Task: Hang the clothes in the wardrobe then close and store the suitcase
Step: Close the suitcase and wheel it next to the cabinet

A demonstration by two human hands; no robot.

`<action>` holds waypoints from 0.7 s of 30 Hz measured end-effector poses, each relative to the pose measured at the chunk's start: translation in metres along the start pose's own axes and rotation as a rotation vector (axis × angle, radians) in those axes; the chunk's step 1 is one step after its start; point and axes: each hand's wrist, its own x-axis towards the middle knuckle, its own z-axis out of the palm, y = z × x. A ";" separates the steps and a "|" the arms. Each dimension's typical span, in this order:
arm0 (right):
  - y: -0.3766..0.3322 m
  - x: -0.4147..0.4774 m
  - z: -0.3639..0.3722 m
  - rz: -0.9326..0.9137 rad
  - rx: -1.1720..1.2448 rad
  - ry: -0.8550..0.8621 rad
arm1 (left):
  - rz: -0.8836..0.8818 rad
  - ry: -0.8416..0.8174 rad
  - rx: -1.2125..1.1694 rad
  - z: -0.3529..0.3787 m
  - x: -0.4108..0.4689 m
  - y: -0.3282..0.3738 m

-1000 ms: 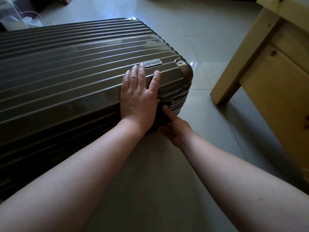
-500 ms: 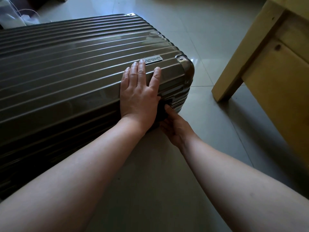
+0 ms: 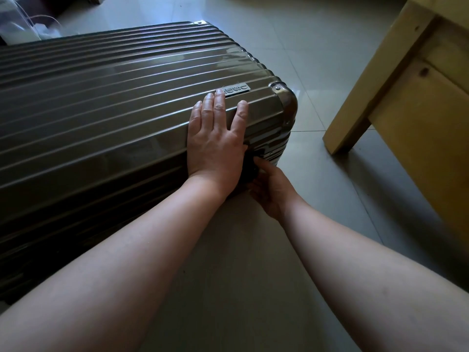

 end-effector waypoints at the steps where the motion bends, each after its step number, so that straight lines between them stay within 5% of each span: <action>1: 0.001 0.000 0.001 -0.002 -0.017 0.007 | 0.000 -0.001 -0.002 0.000 0.000 0.000; 13: 0.000 -0.012 0.004 -0.012 -0.117 0.078 | 0.011 -0.118 -0.036 -0.012 0.003 -0.001; 21: 0.010 -0.041 0.027 0.049 -0.354 -0.018 | 0.100 -0.385 0.059 -0.045 -0.008 -0.026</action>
